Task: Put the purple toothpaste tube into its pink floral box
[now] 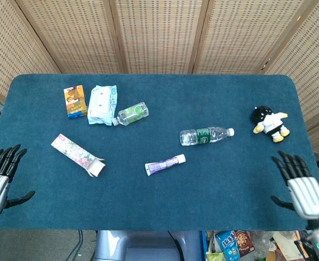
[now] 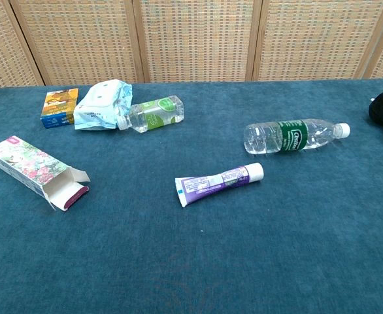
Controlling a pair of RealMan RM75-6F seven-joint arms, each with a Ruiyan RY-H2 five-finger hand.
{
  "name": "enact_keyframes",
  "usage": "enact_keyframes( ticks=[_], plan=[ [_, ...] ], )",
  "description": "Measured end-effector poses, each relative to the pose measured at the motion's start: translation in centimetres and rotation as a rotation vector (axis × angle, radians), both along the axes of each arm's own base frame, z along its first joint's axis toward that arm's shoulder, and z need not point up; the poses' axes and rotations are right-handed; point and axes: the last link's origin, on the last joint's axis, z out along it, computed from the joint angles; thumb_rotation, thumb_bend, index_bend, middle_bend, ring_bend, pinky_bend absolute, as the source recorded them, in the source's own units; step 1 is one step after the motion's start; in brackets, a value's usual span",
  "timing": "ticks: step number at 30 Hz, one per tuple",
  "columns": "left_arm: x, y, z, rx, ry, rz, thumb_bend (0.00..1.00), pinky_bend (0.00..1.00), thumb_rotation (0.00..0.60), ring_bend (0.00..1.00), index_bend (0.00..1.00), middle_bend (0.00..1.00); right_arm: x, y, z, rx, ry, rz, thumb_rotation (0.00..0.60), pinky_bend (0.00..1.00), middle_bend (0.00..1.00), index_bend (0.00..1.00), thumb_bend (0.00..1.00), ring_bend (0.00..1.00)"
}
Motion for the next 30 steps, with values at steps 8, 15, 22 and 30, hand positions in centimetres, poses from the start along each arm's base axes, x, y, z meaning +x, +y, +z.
enact_keyframes(
  ticks=[8, 15, 22, 30],
  plan=[
    [-0.3, 1.4, 0.1, 0.028, 0.001, 0.045, 0.15, 0.00, 0.600, 0.00, 0.00, 0.00, 5.2, -8.6, -4.3, 0.259, 0.041, 0.171, 0.600, 0.10, 0.20, 0.19, 0.00, 0.08],
    [-0.9, 2.3, 0.2, 0.038, 0.001, 0.090, 0.15, 0.00, 0.600, 0.00, 0.00, 0.00, 9.9, -12.7, -9.6, 0.400, 0.051, 0.259, 0.600, 0.15, 0.25, 0.22, 0.01, 0.13],
    [-1.7, 3.4, 0.2, 0.038, 0.003, 0.141, 0.15, 0.00, 0.600, 0.00, 0.00, 0.00, 13.3, -14.7, -14.8, 0.481, 0.043, 0.287, 0.600, 0.20, 0.27, 0.24, 0.14, 0.16],
    [-2.1, 4.0, 0.3, 0.038, -0.002, 0.162, 0.15, 0.00, 0.600, 0.00, 0.00, 0.00, 15.2, -16.7, -19.8, 0.510, 0.106, 0.277, 0.600, 0.21, 0.28, 0.27, 0.19, 0.17]
  ],
)
